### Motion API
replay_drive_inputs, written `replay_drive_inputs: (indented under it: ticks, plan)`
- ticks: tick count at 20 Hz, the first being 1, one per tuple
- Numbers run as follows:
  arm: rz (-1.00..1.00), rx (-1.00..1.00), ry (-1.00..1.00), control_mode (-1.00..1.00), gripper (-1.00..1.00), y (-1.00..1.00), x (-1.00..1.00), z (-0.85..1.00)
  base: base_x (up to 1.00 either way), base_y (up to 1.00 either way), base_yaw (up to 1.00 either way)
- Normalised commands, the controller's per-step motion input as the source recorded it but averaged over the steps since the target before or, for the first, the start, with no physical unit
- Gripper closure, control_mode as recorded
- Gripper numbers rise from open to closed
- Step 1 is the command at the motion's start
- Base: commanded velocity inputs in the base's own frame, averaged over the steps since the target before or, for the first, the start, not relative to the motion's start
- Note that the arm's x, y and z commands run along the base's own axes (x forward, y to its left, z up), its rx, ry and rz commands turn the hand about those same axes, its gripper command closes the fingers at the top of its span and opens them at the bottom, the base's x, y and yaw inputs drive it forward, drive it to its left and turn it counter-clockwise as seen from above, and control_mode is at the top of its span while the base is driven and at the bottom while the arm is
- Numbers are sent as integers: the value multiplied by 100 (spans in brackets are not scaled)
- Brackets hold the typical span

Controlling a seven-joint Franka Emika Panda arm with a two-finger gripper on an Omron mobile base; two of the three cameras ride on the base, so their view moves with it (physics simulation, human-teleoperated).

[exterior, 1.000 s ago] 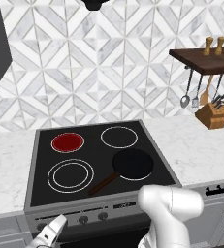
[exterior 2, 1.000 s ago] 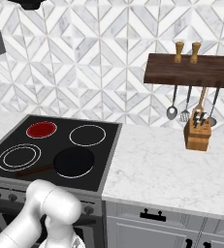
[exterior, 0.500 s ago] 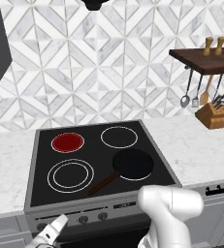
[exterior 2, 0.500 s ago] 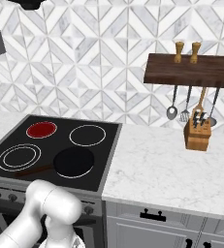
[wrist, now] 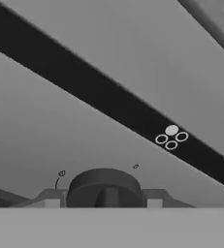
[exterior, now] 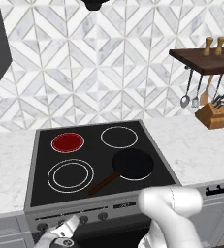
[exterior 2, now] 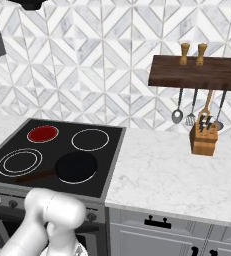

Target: Turn off the rear left burner of the stove.

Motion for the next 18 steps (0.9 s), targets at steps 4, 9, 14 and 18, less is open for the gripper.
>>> replay_drive_inputs:
  ticks: [4,9,14,18]
  plan:
    - [0,62,-3,-100,100,-21,0,0,0,0,0]
    - [0,58,0,-100,100,-17,0,0,0,0,0]
    - [-2,52,0,-100,100,-5,0,0,0,0,0]
    - [-1,40,0,-100,100,-4,0,0,0,0,0]
